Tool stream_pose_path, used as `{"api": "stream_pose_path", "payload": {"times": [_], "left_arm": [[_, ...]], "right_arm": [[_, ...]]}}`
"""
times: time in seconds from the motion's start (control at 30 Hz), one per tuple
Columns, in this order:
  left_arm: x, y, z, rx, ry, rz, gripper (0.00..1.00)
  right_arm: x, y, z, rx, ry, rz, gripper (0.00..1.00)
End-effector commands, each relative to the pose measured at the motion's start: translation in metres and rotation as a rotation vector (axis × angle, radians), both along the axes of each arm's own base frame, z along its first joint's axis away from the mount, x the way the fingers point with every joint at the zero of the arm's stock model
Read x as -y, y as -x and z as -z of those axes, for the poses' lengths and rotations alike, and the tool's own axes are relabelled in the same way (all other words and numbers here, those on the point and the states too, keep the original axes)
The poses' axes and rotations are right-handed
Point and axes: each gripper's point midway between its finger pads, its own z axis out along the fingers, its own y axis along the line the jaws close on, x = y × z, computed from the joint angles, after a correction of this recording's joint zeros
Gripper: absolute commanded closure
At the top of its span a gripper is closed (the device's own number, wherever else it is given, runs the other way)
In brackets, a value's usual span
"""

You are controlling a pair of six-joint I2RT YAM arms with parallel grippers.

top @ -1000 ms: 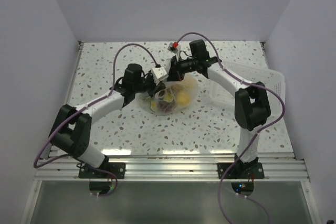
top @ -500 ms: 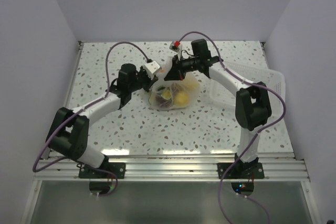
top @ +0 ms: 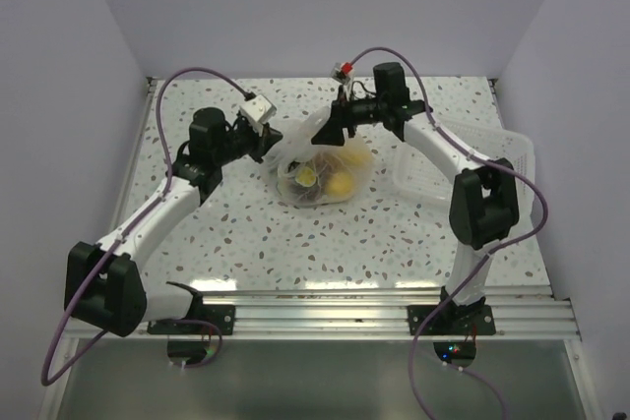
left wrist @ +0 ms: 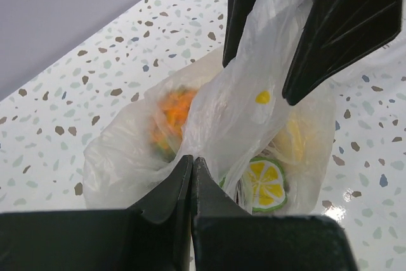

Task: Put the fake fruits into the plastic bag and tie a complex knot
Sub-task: Tie the plastic bag at the center of the board.

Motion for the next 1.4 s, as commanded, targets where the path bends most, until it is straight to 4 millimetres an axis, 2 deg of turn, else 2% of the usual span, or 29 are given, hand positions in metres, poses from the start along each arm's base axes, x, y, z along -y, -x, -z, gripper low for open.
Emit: {"api": "stream_pose_path", "payload": {"times": [0.0,0.03,0.07,0.17,0.2,0.23,0.3,0.33,0.37,0.4,0.5,0.6,0.63,0.7,0.73,0.77,0.87,0.9,0.93,1.0,1.07,1.2,1.27,1.37], "left_arm": [[-0.003,-0.007,-0.012,-0.018,0.022,-0.041,1.00],[-0.003,-0.010,-0.019,-0.005,0.024,-0.050,1.00],[-0.004,-0.013,-0.019,-0.006,0.025,-0.055,1.00],[-0.003,-0.017,-0.038,0.025,0.058,-0.062,1.00],[-0.004,-0.018,-0.050,0.042,0.087,-0.064,1.00],[-0.001,-0.017,-0.056,0.046,0.104,-0.049,1.00],[0.001,-0.016,-0.070,0.050,0.139,-0.045,1.00],[0.005,-0.015,-0.072,0.046,0.142,-0.019,1.00],[0.008,-0.014,-0.071,0.033,0.143,-0.002,1.00],[0.010,-0.014,-0.074,0.034,0.141,0.014,1.00],[0.012,-0.014,-0.073,0.022,0.143,0.026,1.00],[0.009,-0.016,-0.076,0.028,0.144,-0.001,1.00],[0.006,-0.018,-0.077,0.032,0.145,-0.024,1.00],[0.004,-0.017,-0.082,0.032,0.158,-0.035,1.00],[0.007,-0.013,-0.084,0.030,0.164,-0.017,1.00],[0.008,-0.011,-0.086,0.026,0.173,-0.009,1.00],[0.013,-0.007,-0.095,0.022,0.201,0.020,1.00],[0.014,-0.007,-0.101,0.030,0.206,0.029,1.00],[0.015,-0.008,-0.102,0.027,0.208,0.032,1.00],[0.017,-0.012,-0.107,0.019,0.218,0.021,1.00],[0.021,-0.013,-0.111,-0.005,0.230,0.023,1.00],[0.032,-0.010,-0.112,-0.058,0.283,0.050,1.00],[0.040,-0.007,-0.116,-0.079,0.312,0.057,1.00],[0.050,-0.004,-0.115,-0.112,0.327,0.070,1.00]], "right_arm": [[0.001,0.012,-0.053,0.090,-0.068,-0.002,0.29],[0.002,0.013,-0.055,0.090,-0.066,0.004,0.30],[0.003,0.014,-0.057,0.098,-0.067,0.006,0.47],[0.006,0.010,-0.064,0.125,-0.064,0.039,0.70],[0.005,0.009,-0.062,0.126,-0.055,0.045,0.69],[0.006,0.012,-0.057,0.097,-0.045,0.038,0.63],[0.006,0.013,-0.057,0.118,-0.034,0.011,0.40],[0.007,0.016,-0.057,0.119,-0.033,0.002,0.42],[0.008,0.016,-0.055,0.128,-0.036,-0.001,0.47],[0.009,0.017,-0.057,0.132,-0.046,0.001,0.59],[0.008,0.015,-0.070,0.142,-0.076,0.030,0.83],[0.008,0.010,-0.079,0.133,-0.079,0.055,0.93],[0.009,0.010,-0.082,0.146,-0.078,0.067,1.00],[0.012,0.006,-0.078,0.155,-0.064,0.095,1.00],[0.012,0.005,-0.074,0.140,-0.049,0.100,0.53],[0.013,0.007,-0.071,0.139,-0.036,0.088,0.40],[0.017,0.007,-0.064,0.187,-0.007,0.088,0.17],[0.018,0.011,-0.064,0.207,-0.008,0.071,0.16],[0.020,0.015,-0.056,0.211,0.009,0.066,0.16],[0.024,0.016,-0.057,0.249,0.021,0.087,0.12],[0.026,0.020,-0.047,0.248,0.036,0.098,0.01],[0.022,0.012,-0.042,0.359,0.083,0.206,0.01],[0.012,0.008,-0.042,0.392,0.079,0.254,0.02],[0.004,0.001,-0.052,0.446,0.001,0.322,0.01]]}}
